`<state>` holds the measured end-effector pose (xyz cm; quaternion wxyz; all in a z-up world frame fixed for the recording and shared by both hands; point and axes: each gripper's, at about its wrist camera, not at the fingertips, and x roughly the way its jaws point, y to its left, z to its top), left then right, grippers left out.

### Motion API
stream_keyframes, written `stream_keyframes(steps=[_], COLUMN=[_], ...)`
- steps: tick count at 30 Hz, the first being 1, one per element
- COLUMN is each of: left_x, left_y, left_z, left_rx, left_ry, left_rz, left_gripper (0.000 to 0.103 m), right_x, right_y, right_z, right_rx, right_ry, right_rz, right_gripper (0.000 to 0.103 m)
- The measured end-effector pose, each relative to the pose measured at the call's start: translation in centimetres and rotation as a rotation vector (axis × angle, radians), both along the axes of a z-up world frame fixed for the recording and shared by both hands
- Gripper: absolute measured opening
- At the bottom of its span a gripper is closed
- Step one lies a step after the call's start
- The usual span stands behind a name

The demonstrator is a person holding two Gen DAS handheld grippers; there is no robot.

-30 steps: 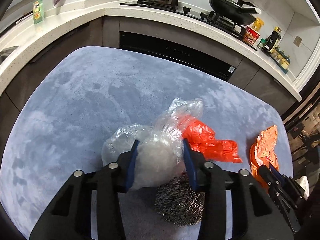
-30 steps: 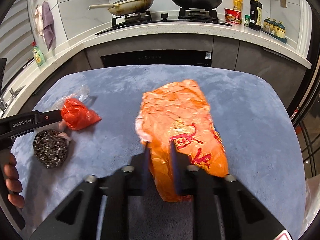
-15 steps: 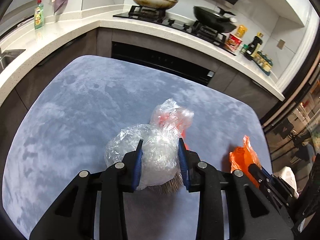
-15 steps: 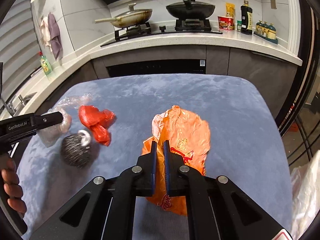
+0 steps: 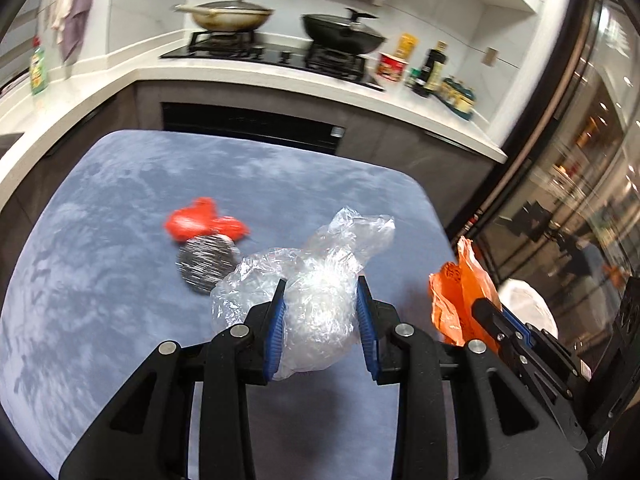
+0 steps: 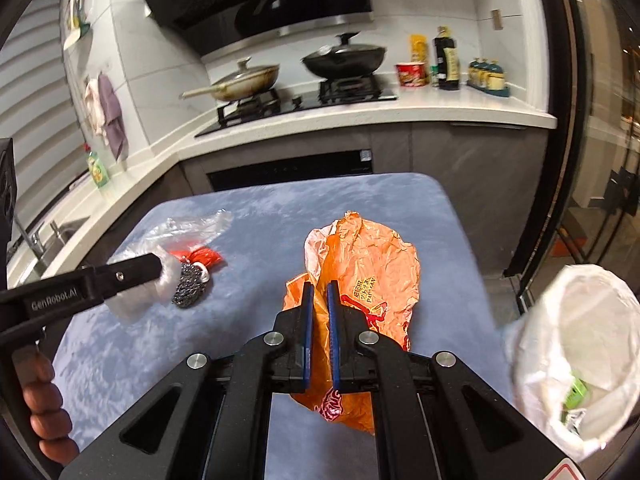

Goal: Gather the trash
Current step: 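Grasp the clear plastic bag with the left tool while the right tool grasps an orange plastic bag, then carry the clear bag and orange bag over the bin with both tools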

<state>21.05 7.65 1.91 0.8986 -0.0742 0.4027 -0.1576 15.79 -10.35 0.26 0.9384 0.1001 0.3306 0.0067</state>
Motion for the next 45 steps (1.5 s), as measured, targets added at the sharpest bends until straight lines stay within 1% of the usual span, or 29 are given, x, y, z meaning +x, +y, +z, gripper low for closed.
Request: stream_keyframes(steps=[5,14,22,29,33,39,41,43,45], left_x=[-2.2,-5.3,-8.0,-9.7,-10.3,-10.4,-10.3,-10.1,-9.9], left_y=[-4.8,-13.4,-20.6,-25.6,-28.0,-31.1,-31.8,-32.3,-32.7], left_z=[0.8,1.0,0.4,-0.6,-1.2,-2.2,-2.6,-2.9,-3.2], left_rx=[0.013,0.045,0.077,0.099,0.112,0.137,0.146,0.154,0.158], left_ry=[-0.014,-0.027,-0.030,-0.021,-0.011,0.008,0.014,0.019,0.025], left_rz=[-0.080,-0.212,-0.318,-0.389,-0.425,-0.466,-0.475,-0.478,-0.482], left_gripper=[0.031,0.031,0.031,0.031,0.031,0.031,0.031,0.033,0.033], right_x=[-3.0,-7.8,-11.9,-14.7,-15.5,-15.4,-15.4,-15.2,-15.0], right_y=[-3.7,-11.2,-17.5,-22.3,-24.2,-25.5,-25.7,-25.9,-26.0], right_z=[0.7,0.8,0.0,-1.6,-2.7,-4.1,-4.4,-4.7,-4.9], right_rx=[0.014,0.042,0.059,0.065,0.072,0.082,0.085,0.087,0.088], right_ry=[-0.021,-0.042,-0.036,0.001,0.027,0.056,0.063,0.070,0.071], right_rz=[-0.068,-0.202,-0.320,-0.408,-0.441,-0.464,-0.467,-0.471,-0.472], right_gripper=[0.006,0.006,0.006,0.006,0.006,0.006,0.008,0.012,0.012])
